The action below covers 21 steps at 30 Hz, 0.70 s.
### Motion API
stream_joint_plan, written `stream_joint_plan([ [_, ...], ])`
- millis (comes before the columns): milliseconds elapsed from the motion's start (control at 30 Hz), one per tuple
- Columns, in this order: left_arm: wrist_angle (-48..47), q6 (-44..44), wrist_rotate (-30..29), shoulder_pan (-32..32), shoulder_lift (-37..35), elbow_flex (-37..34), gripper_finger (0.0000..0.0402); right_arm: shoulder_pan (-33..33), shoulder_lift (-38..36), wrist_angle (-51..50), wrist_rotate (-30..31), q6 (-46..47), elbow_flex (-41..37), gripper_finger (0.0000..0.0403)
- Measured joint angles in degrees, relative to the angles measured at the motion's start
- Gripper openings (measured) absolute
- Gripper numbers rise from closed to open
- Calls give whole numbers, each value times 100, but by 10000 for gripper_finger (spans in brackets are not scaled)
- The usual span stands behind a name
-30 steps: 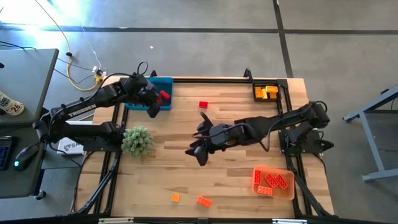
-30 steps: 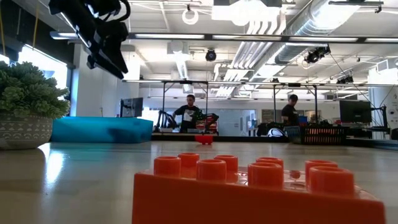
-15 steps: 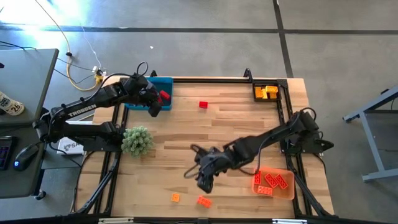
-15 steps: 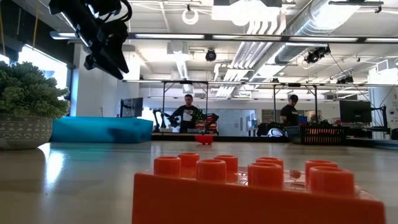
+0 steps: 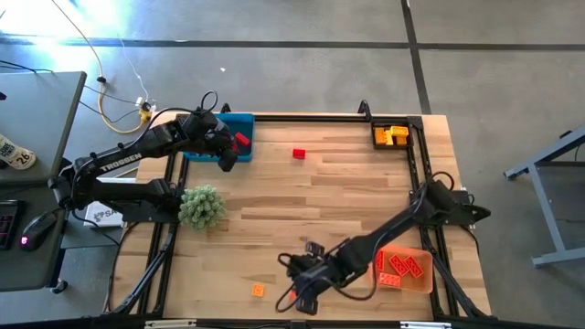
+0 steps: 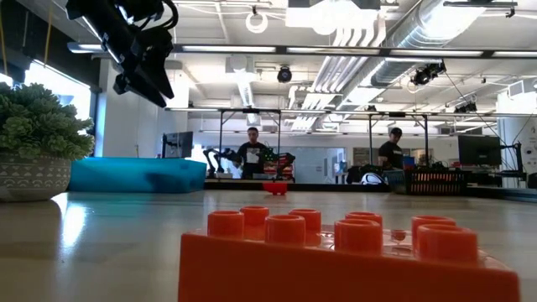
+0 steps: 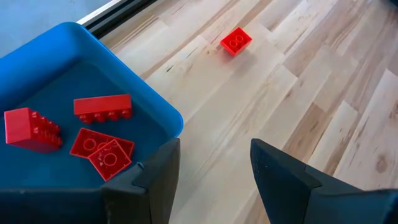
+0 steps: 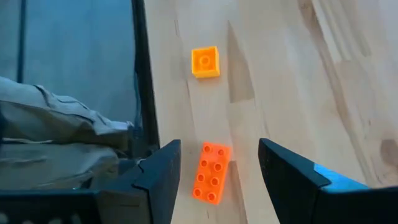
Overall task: Sort & place blocks by color
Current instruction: Put the orange game piece into the orange bin
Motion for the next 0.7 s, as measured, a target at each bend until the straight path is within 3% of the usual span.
stream_joint_plan([
  [700, 0, 207, 0, 1, 2, -2, 184, 427, 1107, 411, -36, 78, -4, 201],
])
